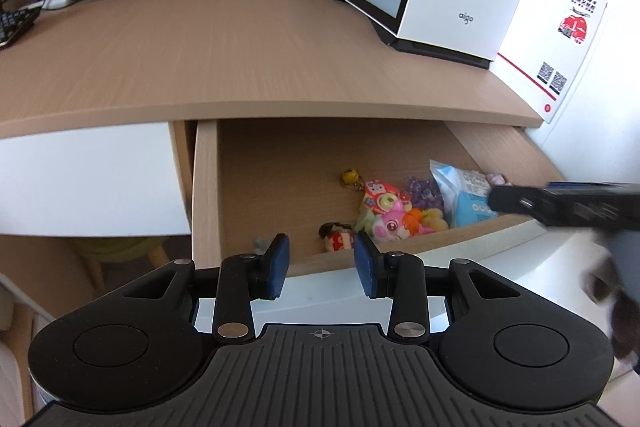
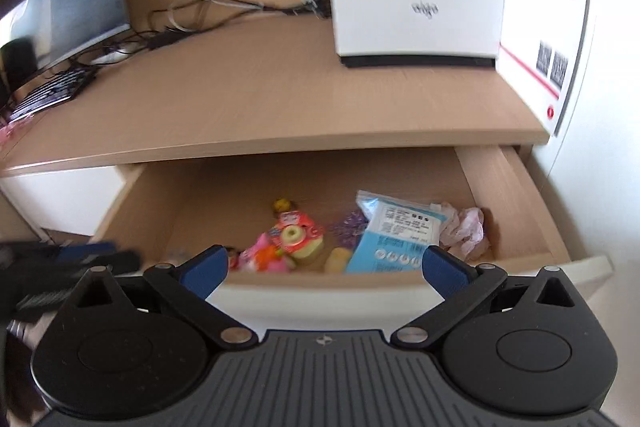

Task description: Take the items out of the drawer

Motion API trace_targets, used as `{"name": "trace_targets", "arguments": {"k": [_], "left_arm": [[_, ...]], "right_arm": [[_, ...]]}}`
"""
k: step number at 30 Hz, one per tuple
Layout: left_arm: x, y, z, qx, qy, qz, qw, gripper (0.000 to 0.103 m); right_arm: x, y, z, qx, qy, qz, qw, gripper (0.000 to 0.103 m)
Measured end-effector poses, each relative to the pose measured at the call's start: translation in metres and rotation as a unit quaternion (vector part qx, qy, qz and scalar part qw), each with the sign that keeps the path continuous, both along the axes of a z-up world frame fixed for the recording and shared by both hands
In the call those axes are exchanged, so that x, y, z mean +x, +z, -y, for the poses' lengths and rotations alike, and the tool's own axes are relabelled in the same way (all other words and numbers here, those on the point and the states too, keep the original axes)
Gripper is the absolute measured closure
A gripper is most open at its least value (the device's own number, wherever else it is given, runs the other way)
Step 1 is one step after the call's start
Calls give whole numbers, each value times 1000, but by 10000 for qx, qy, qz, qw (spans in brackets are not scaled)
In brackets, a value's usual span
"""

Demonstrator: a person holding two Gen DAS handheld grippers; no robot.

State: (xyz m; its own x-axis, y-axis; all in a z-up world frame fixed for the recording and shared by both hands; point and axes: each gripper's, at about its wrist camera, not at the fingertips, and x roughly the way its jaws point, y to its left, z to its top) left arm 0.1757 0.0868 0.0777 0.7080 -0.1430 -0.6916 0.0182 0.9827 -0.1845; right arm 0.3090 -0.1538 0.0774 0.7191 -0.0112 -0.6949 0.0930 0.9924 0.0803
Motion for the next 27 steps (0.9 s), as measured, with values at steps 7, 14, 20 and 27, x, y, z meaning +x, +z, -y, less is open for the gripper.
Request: {"name": "trace_targets", "arguments": {"k": [7,14,20,27], "left_arm": [[-19,2,-7,-314,-170,-25,9994,66],[6,-5,-12,-514,-427,-67,9977,66],[11,-20,-3,-508,-1313,-260,9897,66],[-6,-31,-1,-599,-1426,-648,9858,74]], "right_arm": [[28,-30,13,-508,-155,-505,9973,0],[37,-22,20,-354,-39,-665,9971,0],[38,-23,29,-175,35,-701,9974,0],[39,-22,30,-235,0,-757,9969,0]]}}
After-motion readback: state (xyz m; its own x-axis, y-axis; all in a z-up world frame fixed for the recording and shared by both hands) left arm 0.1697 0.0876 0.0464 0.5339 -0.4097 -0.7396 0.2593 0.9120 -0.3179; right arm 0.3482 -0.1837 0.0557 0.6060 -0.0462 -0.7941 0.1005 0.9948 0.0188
